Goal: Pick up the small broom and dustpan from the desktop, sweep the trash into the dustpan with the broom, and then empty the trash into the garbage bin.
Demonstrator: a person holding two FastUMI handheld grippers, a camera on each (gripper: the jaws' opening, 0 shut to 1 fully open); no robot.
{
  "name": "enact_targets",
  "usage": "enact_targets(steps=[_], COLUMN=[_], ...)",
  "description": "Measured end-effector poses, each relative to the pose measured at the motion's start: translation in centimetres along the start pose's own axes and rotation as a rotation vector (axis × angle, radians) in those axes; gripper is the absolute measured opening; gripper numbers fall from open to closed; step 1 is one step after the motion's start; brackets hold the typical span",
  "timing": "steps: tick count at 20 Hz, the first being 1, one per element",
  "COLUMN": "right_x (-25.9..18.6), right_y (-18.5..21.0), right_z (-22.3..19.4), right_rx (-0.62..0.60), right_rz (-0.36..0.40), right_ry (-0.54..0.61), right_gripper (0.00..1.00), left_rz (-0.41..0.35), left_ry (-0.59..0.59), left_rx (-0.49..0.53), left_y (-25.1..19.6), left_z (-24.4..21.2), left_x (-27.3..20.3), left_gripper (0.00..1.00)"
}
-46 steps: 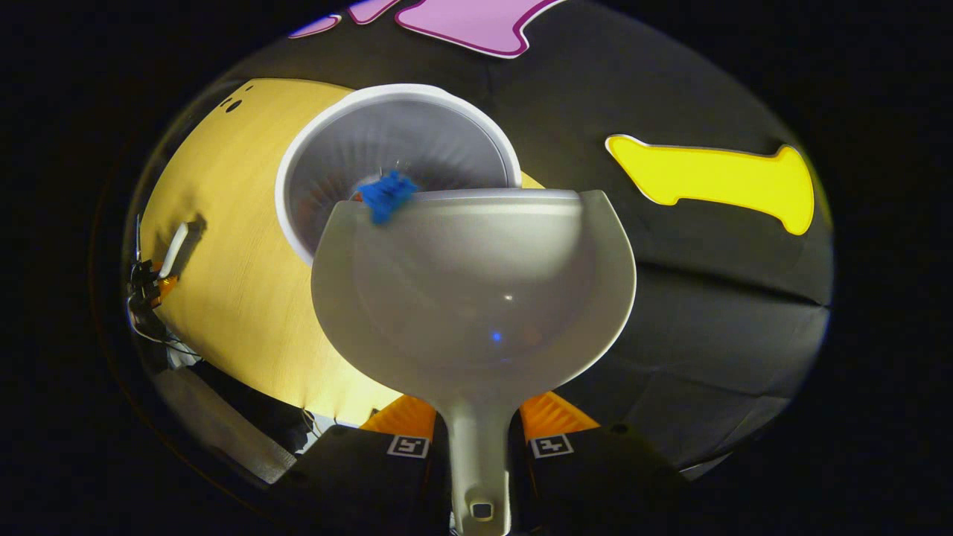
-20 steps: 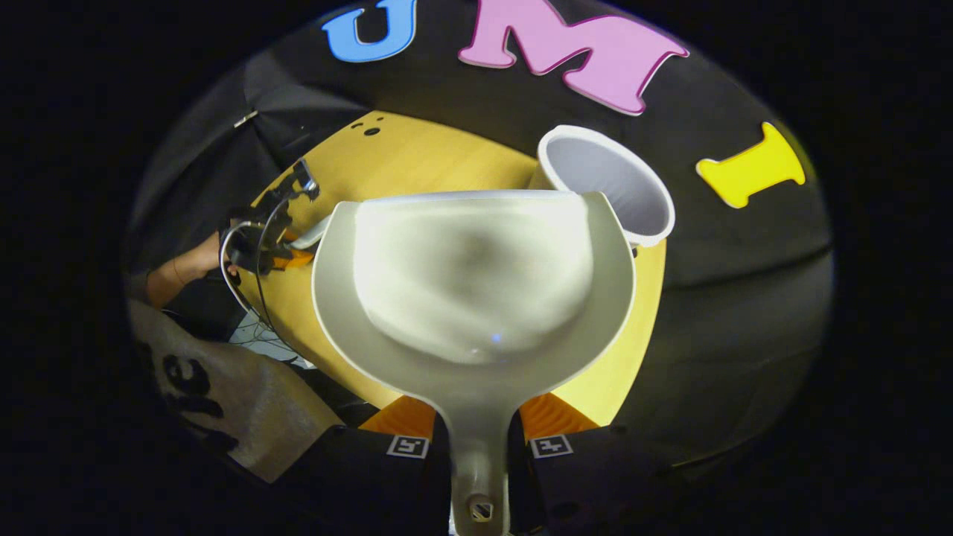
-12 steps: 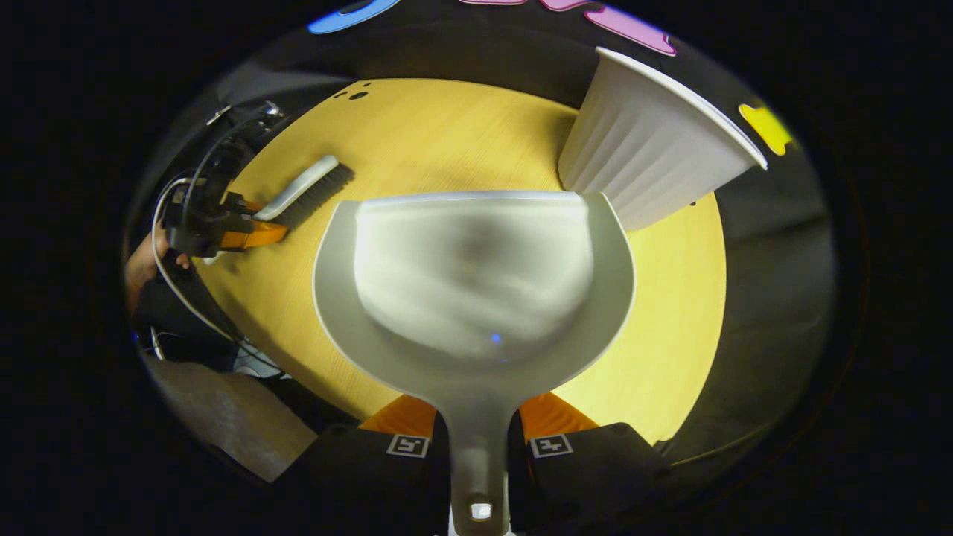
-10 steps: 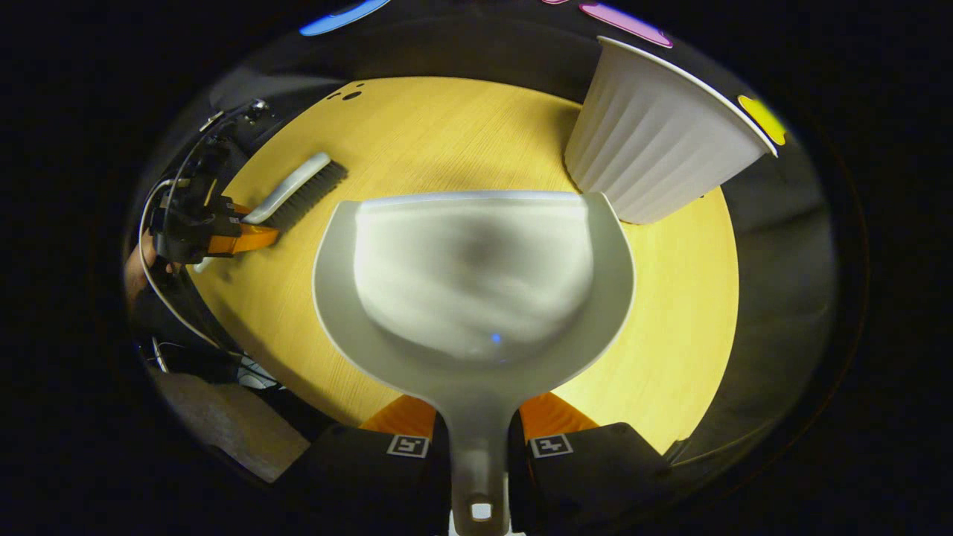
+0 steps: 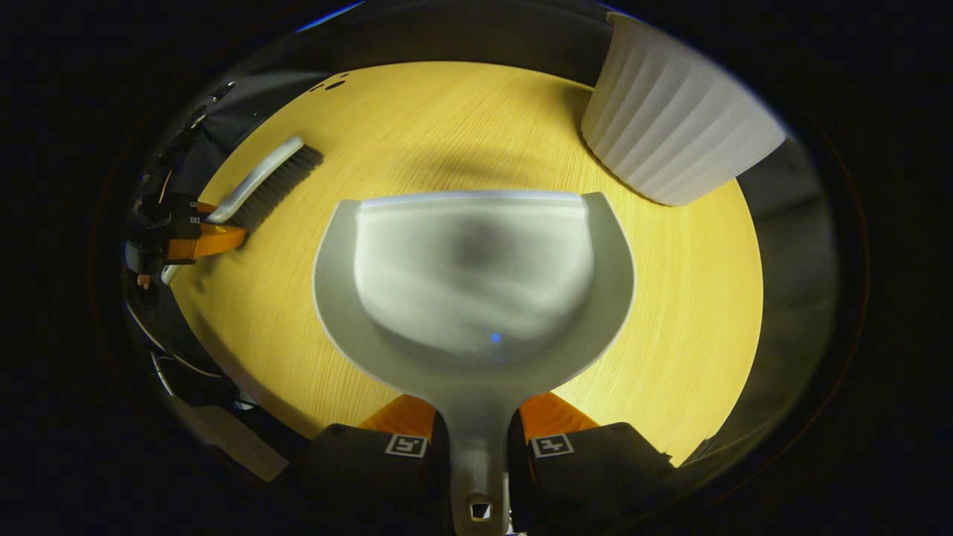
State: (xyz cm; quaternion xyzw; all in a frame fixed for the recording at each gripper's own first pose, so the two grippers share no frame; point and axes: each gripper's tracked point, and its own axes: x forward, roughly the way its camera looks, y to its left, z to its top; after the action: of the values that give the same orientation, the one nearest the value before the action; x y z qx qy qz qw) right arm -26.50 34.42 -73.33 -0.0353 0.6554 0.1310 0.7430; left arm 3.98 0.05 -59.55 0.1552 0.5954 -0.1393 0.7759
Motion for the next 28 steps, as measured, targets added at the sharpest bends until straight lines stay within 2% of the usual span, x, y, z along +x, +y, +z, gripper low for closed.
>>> enact_targets(steps=[2, 5, 7, 9, 10, 11, 12, 13, 17, 20, 21, 23, 25, 26, 28], right_x=[0.4, 0.5, 0.6, 0.4, 0.3, 0.2, 0.0, -0.3, -3.3, -6.5, -7.7, -10.0, -12.0, -13.0, -14.8], right_y=[0.1, 0.5, 0.4, 0.6, 0.7, 0.6, 0.6, 0.7, 0.6, 0.6, 0.6, 1.0, 1.0, 1.1, 1.0], right_z=[-0.4, -0.4, -0.5, -0.7, -0.9, -0.9, -0.7, -0.7, -0.5, 0.7, 1.2, 2.6, 4.4, 5.3, 7.4], right_rx=[-0.006, 0.008, 0.001, -0.002, -0.003, -0.004, 0.004, 0.016, 0.029, 0.037, 0.041, 0.05, 0.064, 0.075, 0.097], right_rz=[0.004, 0.013, 0.013, 0.018, 0.02, 0.024, 0.027, 0.031, 0.054, 0.061, 0.063, 0.062, 0.058, 0.056, 0.052], right_ry=[0.014, 0.012, 0.015, 0.016, 0.021, 0.017, 0.012, 0.008, -0.018, -0.096, -0.128, -0.198, -0.282, -0.328, -0.435], right_gripper=[0.39, 0.34, 0.37, 0.4, 0.36, 0.39, 0.43, 0.43, 0.43, 0.46, 0.42, 0.42, 0.42, 0.42, 0.42], left_rz=[0.008, 0.001, -0.001, 0.006, 0.011, 0.016, 0.023, 0.028, 0.038, 0.042, 0.037, 0.027, 0.017, 0.017, 0.021], left_ry=[0.002, 0.015, 0.021, 0.02, 0.017, 0.015, 0.012, 0.009, -0.015, -0.057, -0.078, -0.13, -0.23, -0.288, -0.417], left_rx=[0.007, 0.019, 0.024, 0.034, 0.043, 0.052, 0.061, 0.066, 0.1, 0.117, 0.108, 0.079, 0.044, 0.022, -0.017], left_y=[0.0, 0.1, 0.1, 0.2, 0.3, 0.2, 0.2, 0.3, 0.0, -0.2, -0.3, -0.4, -0.7, -0.7, -0.9], left_z=[0.0, 0.0, -0.1, 0.0, 0.3, 0.3, 0.4, 0.4, 0.5, 0.8, 1.0, 1.7, 3.6, 4.7, 6.8], left_x=[-0.2, 0.0, -0.1, -0.3, -0.2, -0.5, -0.8, -1.0, -2.8, -4.8, -5.7, -7.9, -10.2, -11.7, -15.0], left_gripper=[0.26, 0.27, 0.3, 0.3, 0.27, 0.36, 0.37, 0.33, 0.34, 0.29, 0.34, 0.34, 0.29, 0.34, 0.34])
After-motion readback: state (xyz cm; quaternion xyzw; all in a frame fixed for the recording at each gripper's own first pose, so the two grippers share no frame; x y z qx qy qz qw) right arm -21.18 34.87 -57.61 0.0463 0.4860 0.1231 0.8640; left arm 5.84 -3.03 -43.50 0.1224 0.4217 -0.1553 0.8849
